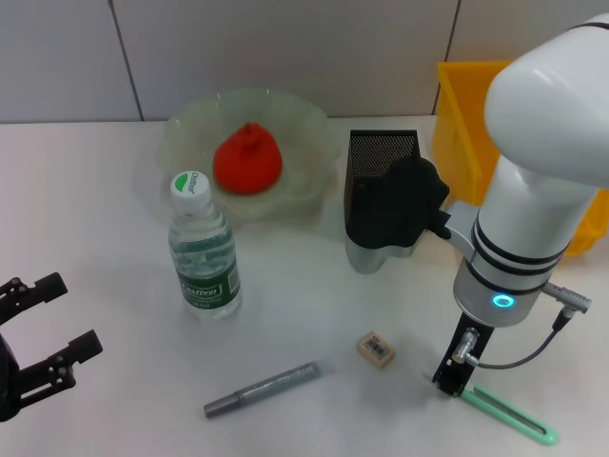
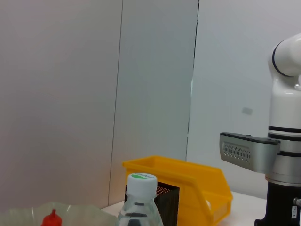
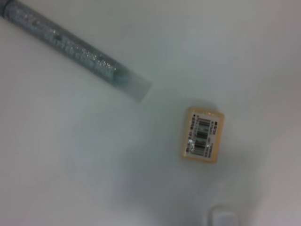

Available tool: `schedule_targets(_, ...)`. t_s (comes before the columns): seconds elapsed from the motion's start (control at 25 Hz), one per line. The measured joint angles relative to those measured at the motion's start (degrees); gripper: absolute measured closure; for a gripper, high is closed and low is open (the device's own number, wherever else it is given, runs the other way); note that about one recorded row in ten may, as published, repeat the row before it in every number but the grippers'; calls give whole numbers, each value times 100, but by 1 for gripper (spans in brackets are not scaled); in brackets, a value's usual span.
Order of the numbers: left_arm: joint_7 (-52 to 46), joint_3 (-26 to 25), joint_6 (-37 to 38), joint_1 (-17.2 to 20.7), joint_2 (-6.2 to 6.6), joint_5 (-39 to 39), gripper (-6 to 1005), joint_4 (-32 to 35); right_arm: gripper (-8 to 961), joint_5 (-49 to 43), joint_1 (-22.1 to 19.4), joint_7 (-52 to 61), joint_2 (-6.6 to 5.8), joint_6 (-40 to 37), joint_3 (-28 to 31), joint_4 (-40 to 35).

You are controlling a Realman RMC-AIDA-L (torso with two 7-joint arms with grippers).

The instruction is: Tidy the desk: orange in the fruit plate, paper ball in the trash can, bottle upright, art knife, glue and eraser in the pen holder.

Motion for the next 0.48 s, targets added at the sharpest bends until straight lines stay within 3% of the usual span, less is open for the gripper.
schedule_targets(0.32, 0, -55, 26, 13, 0, 0, 193, 0, 770, 0, -142, -56, -21, -91, 276, -290)
schedule_targets(0.44, 0, -58, 40, 13, 0, 0, 194, 0, 785, -23, -331, -220, -38, -289, 765, -799)
schedule_targets(0.48, 0, -58, 40, 13, 0, 0, 194, 0, 785, -113, -471, -338, -42, -486, 1245, -1332)
